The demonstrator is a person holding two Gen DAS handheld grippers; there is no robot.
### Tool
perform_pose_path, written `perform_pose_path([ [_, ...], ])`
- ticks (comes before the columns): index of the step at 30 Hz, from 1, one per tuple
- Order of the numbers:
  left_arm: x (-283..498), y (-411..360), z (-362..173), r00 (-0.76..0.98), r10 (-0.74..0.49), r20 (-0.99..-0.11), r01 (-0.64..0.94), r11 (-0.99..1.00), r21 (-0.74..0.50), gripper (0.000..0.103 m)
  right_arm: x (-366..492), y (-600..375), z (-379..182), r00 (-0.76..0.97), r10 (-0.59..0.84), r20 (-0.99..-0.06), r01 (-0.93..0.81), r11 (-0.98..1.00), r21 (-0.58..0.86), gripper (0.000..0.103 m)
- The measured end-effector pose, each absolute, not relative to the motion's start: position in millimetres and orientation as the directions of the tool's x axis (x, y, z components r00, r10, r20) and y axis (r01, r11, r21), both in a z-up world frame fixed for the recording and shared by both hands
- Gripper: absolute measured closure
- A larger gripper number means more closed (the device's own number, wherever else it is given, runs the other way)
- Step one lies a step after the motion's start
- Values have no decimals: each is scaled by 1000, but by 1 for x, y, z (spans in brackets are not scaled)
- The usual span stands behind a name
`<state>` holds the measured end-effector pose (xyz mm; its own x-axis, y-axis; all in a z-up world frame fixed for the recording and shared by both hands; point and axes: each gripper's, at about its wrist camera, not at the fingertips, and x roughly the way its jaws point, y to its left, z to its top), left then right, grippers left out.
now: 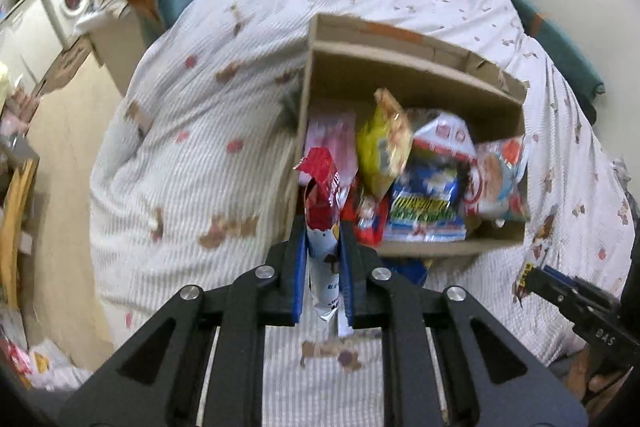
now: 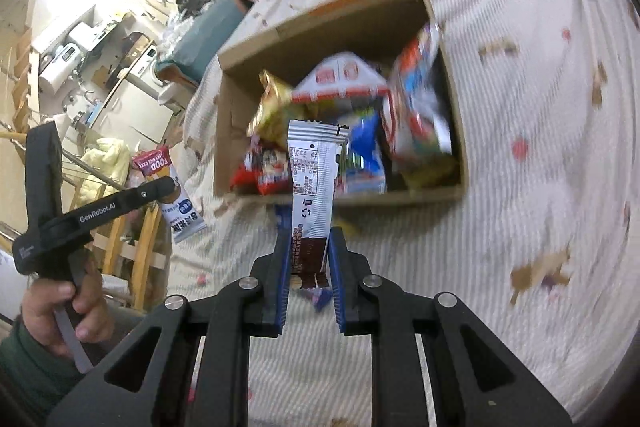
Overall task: Organize snacks
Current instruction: 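Lower both snacks into the box and open both grippers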
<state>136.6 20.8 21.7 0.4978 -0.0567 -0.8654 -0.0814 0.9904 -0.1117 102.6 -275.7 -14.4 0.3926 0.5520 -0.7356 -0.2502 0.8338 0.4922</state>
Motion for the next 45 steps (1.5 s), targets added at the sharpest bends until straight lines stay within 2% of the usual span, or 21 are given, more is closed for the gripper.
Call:
perform_pose_path([
  [5, 172, 8, 20, 488, -42, -872, -63, 995, -83, 91, 135, -276, -18, 425, 524, -738, -252, 852, 460, 84],
  [23, 243, -31, 0, 523, 166, -836, -34, 984, 174, 90, 187, -273, -37, 437, 485, -757, -239, 874, 423, 84],
  [28, 245, -35, -10, 504, 150, -851, -30, 987, 156, 89, 184, -268, -50, 426, 432, -795, -234, 901, 365, 84],
  [37, 241, -31, -13, 485, 123, -866, -50, 992, 113, 88, 187, -269, -48, 413, 479, -775, -224, 878, 423, 84],
  [38, 240, -31, -12, 487, 122, -865, -50, 993, 111, 86, 187, -270, -48, 412, 482, -773, -221, 876, 429, 84],
  [41, 236, -34, -8, 500, 126, -857, -49, 992, 117, 67, 188, -271, -46, 414, 485, -770, -218, 874, 434, 84],
  [43, 233, -36, -5, 510, 129, -850, -48, 991, 122, 62, 187, -272, -44, 419, 491, -764, -220, 871, 439, 84],
  [45, 230, -38, -3, 515, 139, -846, -48, 990, 133, 51, 186, -273, -42, 427, 492, -758, -223, 870, 439, 84],
])
